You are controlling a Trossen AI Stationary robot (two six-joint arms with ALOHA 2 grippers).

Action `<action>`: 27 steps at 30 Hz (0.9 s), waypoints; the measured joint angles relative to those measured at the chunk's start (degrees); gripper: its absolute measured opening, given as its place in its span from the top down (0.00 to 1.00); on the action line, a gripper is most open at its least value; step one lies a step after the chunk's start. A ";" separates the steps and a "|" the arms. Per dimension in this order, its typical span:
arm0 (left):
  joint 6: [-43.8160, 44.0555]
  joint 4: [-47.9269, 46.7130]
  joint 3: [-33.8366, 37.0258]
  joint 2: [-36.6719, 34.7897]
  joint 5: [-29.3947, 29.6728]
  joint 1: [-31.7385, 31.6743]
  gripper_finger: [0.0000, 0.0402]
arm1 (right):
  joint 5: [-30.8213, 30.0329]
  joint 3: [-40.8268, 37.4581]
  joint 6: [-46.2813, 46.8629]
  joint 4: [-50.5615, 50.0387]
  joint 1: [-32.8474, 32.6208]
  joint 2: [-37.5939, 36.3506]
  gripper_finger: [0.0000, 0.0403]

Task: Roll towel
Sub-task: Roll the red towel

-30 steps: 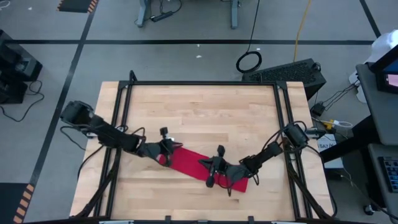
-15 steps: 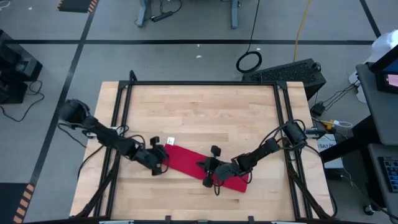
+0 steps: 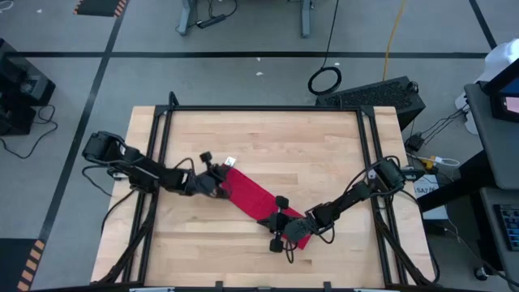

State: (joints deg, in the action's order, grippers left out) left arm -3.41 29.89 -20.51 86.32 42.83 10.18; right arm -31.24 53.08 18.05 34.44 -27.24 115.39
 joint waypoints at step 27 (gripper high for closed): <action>9.21 -13.95 0.27 -1.73 -21.86 -6.97 0.93 | 3.01 0.00 9.75 -26.27 1.89 -5.53 1.00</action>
State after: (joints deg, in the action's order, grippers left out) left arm 5.80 15.94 -20.25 84.59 20.97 3.21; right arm -28.23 53.08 27.80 8.16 -25.35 109.86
